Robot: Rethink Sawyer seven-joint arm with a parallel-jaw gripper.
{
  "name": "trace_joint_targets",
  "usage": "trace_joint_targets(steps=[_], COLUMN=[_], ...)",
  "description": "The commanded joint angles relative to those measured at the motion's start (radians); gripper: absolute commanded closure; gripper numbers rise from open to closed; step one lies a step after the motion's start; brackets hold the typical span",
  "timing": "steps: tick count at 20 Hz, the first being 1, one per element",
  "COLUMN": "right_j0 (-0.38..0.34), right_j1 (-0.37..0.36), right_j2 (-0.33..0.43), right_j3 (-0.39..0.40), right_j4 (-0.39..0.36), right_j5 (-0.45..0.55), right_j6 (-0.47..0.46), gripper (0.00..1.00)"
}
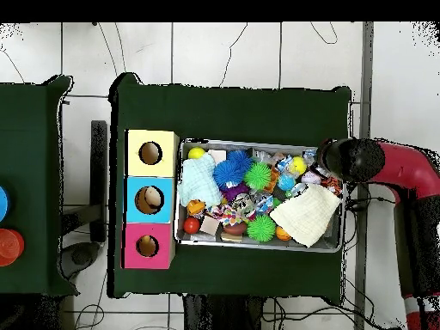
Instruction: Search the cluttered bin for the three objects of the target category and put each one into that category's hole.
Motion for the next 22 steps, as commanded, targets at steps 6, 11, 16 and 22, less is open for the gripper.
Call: trace_joint_targets(steps=[6,11,16,22], right_j0=[-0.071,-0.139,-0.169,-0.152], right_j1=[-0.029,-0.027,-0.028,-0.024], right_j2=[-0.043,-0.03,-0.021,-0.019], right_j3=[0.132,0.186,0.243,0.272], right_j4=[-0.047,-0.067,-0.086,-0.093], right_j5=[-0.017,-0.055,-0.098,-0.143], right_j6=[-0.142,-0.194,-0.169,-0.102], gripper=[0.0,0.0,0.0,0.0])
